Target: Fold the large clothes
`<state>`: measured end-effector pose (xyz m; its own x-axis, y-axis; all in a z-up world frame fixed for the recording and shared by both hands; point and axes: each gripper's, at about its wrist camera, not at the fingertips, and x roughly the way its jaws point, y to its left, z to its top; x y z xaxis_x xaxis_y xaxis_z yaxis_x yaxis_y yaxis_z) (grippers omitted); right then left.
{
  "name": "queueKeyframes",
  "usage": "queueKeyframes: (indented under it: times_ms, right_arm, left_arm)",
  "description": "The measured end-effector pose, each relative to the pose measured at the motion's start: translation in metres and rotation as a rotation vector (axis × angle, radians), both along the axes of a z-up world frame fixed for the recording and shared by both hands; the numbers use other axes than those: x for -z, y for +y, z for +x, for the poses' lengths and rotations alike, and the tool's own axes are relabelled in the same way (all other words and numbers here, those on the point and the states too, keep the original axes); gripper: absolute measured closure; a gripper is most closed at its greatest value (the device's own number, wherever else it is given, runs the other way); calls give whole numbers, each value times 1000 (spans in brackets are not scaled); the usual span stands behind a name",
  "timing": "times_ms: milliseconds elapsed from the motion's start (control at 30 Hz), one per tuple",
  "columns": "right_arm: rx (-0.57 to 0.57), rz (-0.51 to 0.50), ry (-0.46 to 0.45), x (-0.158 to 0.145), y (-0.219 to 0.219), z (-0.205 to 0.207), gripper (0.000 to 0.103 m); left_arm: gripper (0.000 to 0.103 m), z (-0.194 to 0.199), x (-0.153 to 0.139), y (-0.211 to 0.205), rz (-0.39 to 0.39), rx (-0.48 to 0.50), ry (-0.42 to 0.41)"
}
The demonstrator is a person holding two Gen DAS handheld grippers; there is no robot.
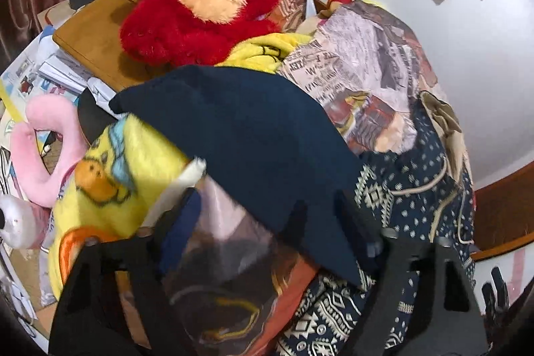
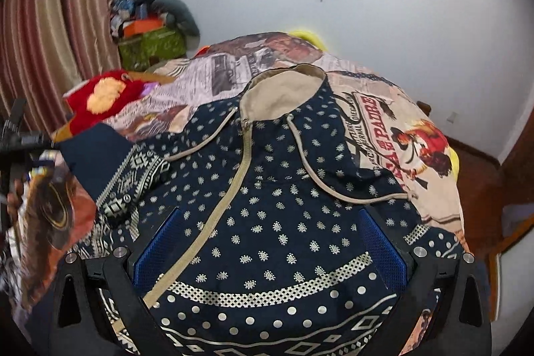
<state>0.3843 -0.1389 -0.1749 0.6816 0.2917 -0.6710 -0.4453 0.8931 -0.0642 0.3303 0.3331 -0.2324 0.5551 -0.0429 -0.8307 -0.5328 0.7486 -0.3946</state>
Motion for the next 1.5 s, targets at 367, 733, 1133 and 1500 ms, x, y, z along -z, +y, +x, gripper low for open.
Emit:
queueKeyframes:
  times_ms: [367, 733, 1133, 1500]
  right_arm:
    - [-16, -9, -28, -6, 3, -8, 0]
    - [-13, 15, -61, -26, -10, -19, 0]
    - [24, 27, -89, -45, -36, -26, 0]
    - [88, 18, -93, -57, -82, -24, 0]
  left_arm:
    - [99, 19, -18, 7, 122, -13, 75]
    - [101, 29, -108, -55, 291, 134, -71]
    - [101, 103, -172, -221, 345, 465, -201]
    - [101, 114, -82, -352, 240, 767, -73]
